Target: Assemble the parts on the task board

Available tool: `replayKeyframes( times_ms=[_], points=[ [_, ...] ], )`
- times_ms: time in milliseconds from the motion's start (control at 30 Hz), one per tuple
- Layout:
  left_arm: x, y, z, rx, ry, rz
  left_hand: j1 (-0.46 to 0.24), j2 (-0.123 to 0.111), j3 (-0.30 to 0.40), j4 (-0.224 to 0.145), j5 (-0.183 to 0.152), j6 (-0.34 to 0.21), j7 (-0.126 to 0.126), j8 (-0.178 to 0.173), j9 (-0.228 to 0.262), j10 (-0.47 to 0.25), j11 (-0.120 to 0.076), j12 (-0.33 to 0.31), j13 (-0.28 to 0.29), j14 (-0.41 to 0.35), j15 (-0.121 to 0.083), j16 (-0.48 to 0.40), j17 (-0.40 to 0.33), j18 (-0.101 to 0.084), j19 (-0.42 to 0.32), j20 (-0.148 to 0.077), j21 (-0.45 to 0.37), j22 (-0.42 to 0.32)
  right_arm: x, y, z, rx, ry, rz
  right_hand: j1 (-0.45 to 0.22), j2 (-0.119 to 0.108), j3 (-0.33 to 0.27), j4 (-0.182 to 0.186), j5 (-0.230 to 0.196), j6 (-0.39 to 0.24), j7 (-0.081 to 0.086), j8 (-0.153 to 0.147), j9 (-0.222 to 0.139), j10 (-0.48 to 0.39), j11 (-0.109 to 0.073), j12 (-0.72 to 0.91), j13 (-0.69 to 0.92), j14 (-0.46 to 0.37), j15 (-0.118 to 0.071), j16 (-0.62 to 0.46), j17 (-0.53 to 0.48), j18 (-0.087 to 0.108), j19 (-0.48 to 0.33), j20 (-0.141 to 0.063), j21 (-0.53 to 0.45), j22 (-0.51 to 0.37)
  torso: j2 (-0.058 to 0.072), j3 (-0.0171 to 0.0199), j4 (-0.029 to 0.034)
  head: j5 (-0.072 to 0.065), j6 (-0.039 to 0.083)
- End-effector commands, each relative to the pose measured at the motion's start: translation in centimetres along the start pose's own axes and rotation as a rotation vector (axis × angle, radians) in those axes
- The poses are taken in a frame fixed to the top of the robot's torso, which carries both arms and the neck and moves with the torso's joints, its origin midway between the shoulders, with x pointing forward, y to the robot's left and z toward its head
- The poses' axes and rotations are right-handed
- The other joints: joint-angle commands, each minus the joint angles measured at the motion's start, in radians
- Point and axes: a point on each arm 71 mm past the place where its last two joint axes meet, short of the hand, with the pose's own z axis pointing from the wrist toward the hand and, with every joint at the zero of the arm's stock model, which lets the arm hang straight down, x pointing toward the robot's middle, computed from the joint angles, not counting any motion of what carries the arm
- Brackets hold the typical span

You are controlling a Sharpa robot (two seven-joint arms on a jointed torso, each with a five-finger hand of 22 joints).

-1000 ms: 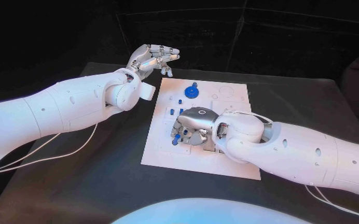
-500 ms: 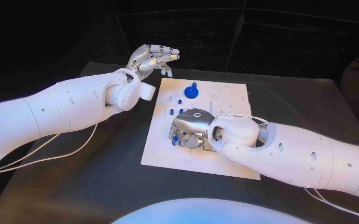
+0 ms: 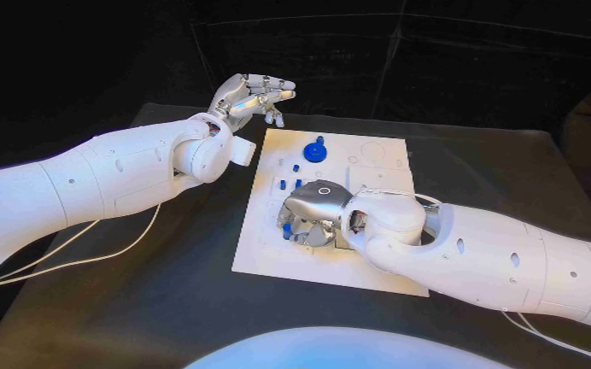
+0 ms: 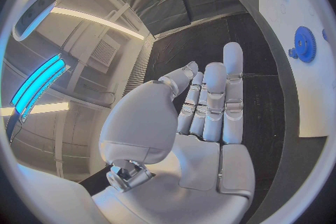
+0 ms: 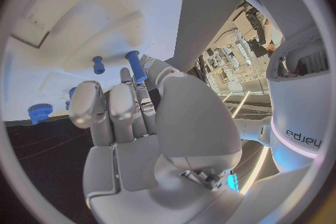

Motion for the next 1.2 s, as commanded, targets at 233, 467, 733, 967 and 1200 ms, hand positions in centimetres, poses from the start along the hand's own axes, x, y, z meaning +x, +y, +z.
replayKeyframes(
  times_ms=[233,467,733,967,1200],
  points=[
    [0.2,-0.1,0.1,0.000,0.013,-0.010,0.001,0.011,0.003,-0.002,0.006,-0.009,0.002,0.004,0.001,-0.009,0.001,0.004,-0.001,-0.008,0.000,-0.006,-0.004,0.014,-0.007,-0.002,-0.005,-0.002,-1.0,-0.2,-0.4,-0.005,-0.146,0.035,-0.033,0.014,-0.215,0.031,-0.052,-0.275,-0.030,-0.007,-0.003,-0.178,0.010,0.038,0.007,-0.020,0.015,-0.064,-0.091,0.033,-0.072,0.009,-0.094,-0.116,0.000,0.0007,-0.0004,-0.001,0.001],
    [0.2,0.0,0.1,-0.002,0.014,-0.011,0.001,0.011,0.003,-0.002,0.006,-0.009,0.002,0.004,0.001,-0.009,0.001,0.005,-0.001,-0.008,0.000,-0.006,-0.004,0.014,-0.007,-0.002,-0.005,-0.002,-1.6,-1.3,-2.7,0.022,-0.245,0.089,-0.001,0.054,-0.303,0.042,-0.027,-0.205,-0.005,0.006,0.007,-0.158,0.000,0.120,0.015,-0.012,0.007,-0.055,-0.079,0.029,-0.050,0.003,-0.083,-0.100,-0.002,-0.0002,-0.0001,-0.012,0.005],
    [0.1,0.0,0.0,-0.002,0.011,-0.009,0.001,0.011,0.003,-0.002,0.006,-0.009,0.002,0.004,0.001,-0.009,0.001,0.005,-0.001,-0.008,0.000,-0.006,-0.004,0.014,-0.007,-0.002,-0.005,-0.002,-2.9,-5.4,-9.0,0.216,-0.307,0.286,-0.032,0.078,-0.368,0.091,-0.026,-0.050,-0.003,0.061,0.028,0.052,-0.020,0.273,0.060,0.028,-0.007,0.049,0.068,-0.002,0.051,-0.006,0.029,0.047,-0.009,-0.0041,-0.0074,-0.053,0.017],
    [-0.1,-0.1,-0.1,-0.003,0.008,-0.007,0.000,0.011,0.002,-0.001,0.006,-0.010,0.002,0.005,0.001,-0.010,0.001,0.005,-0.001,-0.009,0.001,-0.006,-0.006,0.014,-0.007,-0.002,-0.006,-0.003,-2.5,-8.8,-14.8,0.438,-0.228,0.431,-0.085,0.084,-0.452,0.172,-0.017,0.004,-0.056,0.122,0.041,0.214,-0.076,0.520,0.231,0.043,-0.055,0.120,0.170,-0.025,0.114,-0.053,0.104,0.149,-0.018,-0.0057,-0.0215,-0.091,0.018],
    [0.0,-0.1,-0.2,-0.004,0.009,-0.008,0.000,0.013,0.002,-0.001,0.006,-0.003,0.000,0.011,0.003,-0.012,0.000,0.007,-0.001,-0.010,0.001,-0.006,-0.007,0.014,-0.007,-0.002,-0.007,-0.004,-1.9,-11.1,-18.7,0.616,-0.151,0.374,-0.112,0.108,-0.546,0.251,0.008,0.001,-0.068,0.219,0.054,0.193,-0.087,0.939,0.743,0.051,-0.062,0.184,0.272,-0.039,0.147,-0.061,0.149,0.215,-0.025,-0.0067,-0.0337,-0.111,0.016]
  ],
)
